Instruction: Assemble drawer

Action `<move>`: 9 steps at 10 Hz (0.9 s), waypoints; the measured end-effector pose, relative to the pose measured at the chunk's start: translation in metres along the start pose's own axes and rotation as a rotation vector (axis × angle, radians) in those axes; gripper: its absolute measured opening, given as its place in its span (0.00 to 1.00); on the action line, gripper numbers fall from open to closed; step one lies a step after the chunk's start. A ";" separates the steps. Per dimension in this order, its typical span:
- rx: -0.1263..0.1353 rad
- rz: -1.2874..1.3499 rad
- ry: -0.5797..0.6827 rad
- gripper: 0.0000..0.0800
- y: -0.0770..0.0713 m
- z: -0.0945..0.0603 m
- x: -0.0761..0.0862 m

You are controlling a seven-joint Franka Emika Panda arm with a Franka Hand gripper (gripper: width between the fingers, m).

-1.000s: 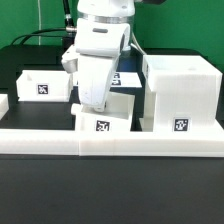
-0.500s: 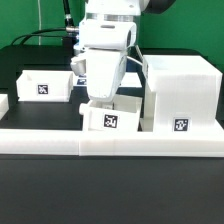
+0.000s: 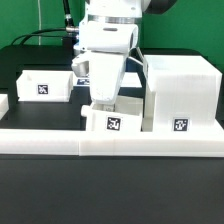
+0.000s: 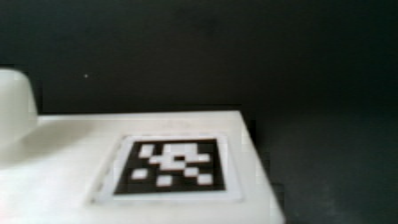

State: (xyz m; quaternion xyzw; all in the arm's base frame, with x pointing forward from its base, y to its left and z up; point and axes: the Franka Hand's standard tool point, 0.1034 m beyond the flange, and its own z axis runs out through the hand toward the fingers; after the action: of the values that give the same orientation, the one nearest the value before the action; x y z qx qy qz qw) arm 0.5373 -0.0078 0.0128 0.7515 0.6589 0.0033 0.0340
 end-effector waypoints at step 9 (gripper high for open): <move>0.031 0.003 -0.014 0.05 0.003 -0.001 -0.009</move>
Offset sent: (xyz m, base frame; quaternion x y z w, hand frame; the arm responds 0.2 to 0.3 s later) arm 0.0000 0.0000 0.0000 0.0000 0.0000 0.0000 1.0000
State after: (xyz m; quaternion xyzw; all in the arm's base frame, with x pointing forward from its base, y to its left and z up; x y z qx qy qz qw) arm 0.5387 -0.0171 0.0140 0.7528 0.6576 -0.0119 0.0270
